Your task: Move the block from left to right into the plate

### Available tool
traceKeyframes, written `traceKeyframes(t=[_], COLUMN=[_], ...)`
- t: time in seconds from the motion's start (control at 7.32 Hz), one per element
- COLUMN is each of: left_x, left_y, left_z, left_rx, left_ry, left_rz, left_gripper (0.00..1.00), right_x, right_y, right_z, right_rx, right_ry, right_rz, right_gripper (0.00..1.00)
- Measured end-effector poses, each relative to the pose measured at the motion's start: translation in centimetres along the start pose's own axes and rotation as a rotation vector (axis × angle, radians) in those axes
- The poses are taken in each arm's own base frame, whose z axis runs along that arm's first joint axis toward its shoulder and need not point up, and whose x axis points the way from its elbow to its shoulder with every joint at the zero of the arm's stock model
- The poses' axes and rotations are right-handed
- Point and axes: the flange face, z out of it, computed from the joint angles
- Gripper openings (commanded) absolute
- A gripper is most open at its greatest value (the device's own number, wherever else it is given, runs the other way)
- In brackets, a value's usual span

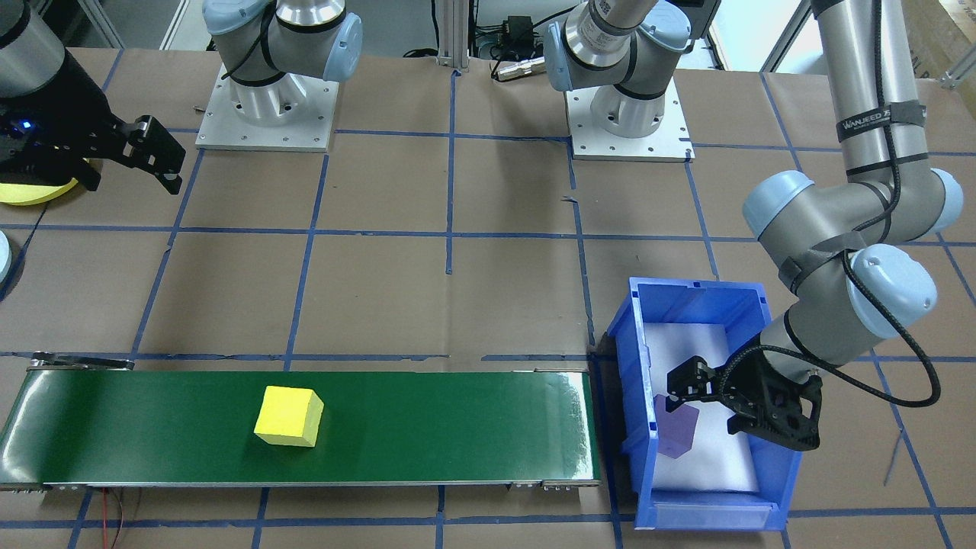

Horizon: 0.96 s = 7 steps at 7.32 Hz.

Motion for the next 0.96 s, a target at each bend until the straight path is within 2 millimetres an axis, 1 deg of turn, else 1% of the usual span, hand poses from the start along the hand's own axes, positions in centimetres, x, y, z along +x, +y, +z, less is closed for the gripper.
traceKeyframes(t=[0.27, 0.41, 0.55, 0.68, 0.82, 0.96], left_x=[-0.2, -0.2, -0.3, -0.3, -0.3, -0.2], left_y=[-0.1, -0.1, 0.0, 0.1, 0.1, 0.2], left_z=[0.9, 1.5, 2.1, 2.4, 2.5, 2.6], left_rx=[-0.007, -0.008, -0.01, -0.012, -0.014, -0.017], left_ry=[0.013, 0.028, 0.04, 0.046, 0.049, 0.051], left_rz=[-0.003, -0.003, -0.001, 0.0, -0.001, -0.002], left_gripper=[1.0, 1.0, 1.0, 1.0, 1.0, 1.0], right_x=[-0.3, -0.2, -0.1, 0.3, 1.0, 1.8], right_y=[-0.2, -0.9, -2.2, -4.2, -7.6, -11.2], right_z=[-0.6, -0.6, 0.1, 1.7, 4.0, 5.8], right_rx=[0.015, 0.015, 0.0, -0.019, -0.013, 0.008], right_ry=[0.003, 0.003, -0.002, -0.007, -0.006, -0.002], right_rz=[-0.01, -0.012, -0.022, -0.035, -0.046, -0.052], right_gripper=[1.0, 1.0, 1.0, 1.0, 1.0, 1.0])
